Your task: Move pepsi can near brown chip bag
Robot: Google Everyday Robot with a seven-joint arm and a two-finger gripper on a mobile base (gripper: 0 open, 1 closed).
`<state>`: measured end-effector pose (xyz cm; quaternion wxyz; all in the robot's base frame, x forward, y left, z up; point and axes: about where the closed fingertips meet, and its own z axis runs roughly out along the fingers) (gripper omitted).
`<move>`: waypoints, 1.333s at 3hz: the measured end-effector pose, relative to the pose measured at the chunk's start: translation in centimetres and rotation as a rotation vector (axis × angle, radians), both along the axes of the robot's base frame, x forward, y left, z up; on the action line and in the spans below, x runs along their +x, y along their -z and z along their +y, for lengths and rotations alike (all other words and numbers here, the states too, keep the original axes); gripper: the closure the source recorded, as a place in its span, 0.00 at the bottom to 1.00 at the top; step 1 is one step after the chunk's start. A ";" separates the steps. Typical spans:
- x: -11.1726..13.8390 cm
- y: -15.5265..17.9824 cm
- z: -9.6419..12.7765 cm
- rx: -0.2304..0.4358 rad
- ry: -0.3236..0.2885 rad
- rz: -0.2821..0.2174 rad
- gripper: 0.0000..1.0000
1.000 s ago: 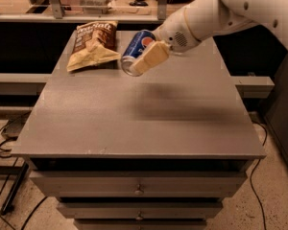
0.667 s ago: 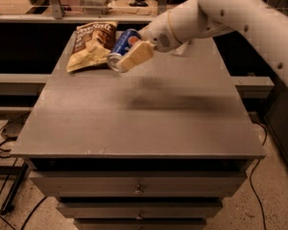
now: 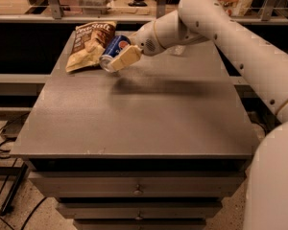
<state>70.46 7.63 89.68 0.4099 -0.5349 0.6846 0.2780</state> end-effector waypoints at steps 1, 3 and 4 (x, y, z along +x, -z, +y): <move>1.5 2.1 -0.3 0.009 0.030 0.037 0.35; 1.4 4.0 -0.2 0.057 0.047 0.069 0.00; 1.4 4.0 -0.2 0.057 0.047 0.069 0.00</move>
Offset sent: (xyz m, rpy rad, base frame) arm 0.0230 -0.0163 -0.0378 0.0737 0.0615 -0.0864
